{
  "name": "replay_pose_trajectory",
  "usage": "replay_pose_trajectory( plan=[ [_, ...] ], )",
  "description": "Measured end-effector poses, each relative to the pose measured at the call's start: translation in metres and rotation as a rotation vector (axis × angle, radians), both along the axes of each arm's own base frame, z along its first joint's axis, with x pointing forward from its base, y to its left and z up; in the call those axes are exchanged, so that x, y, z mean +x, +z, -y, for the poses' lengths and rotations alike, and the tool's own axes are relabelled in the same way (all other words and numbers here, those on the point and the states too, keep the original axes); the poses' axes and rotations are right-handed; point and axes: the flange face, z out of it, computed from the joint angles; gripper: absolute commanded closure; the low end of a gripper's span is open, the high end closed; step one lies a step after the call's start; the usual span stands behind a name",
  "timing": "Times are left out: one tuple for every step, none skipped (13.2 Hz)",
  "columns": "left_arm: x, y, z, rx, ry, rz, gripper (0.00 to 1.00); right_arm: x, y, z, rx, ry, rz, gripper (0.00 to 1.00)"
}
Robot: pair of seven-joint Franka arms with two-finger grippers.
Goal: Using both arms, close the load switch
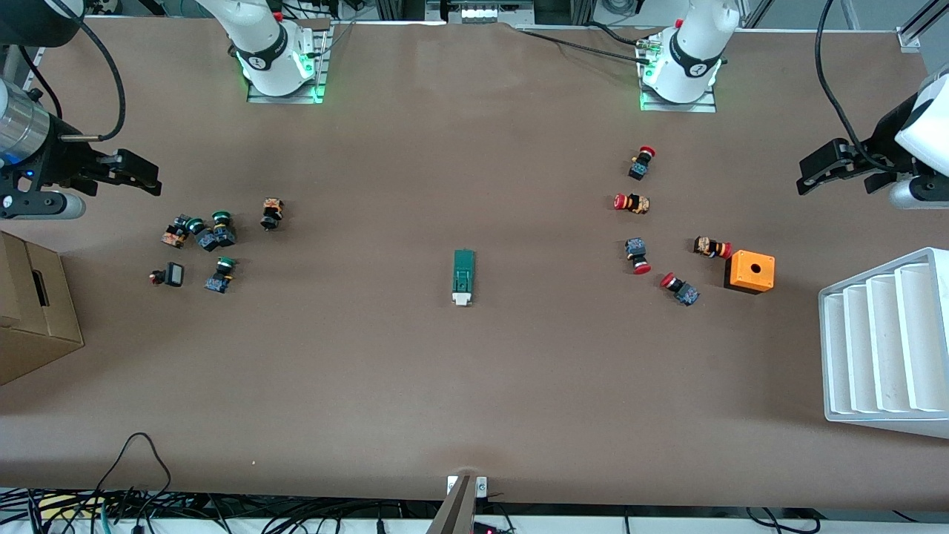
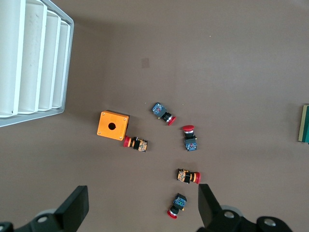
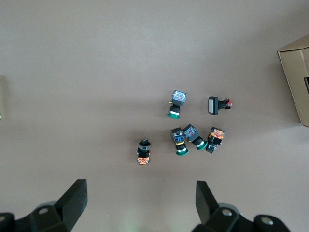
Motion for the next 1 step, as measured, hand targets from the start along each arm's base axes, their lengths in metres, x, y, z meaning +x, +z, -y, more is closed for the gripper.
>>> replay_pose_trajectory(
  plan=[
    [-0.0001,0.0002,-0.0006,0.0,0.001,0.0,0.0,0.0,0.0,0.0,0.0,0.0,0.0,0.01]
  ],
)
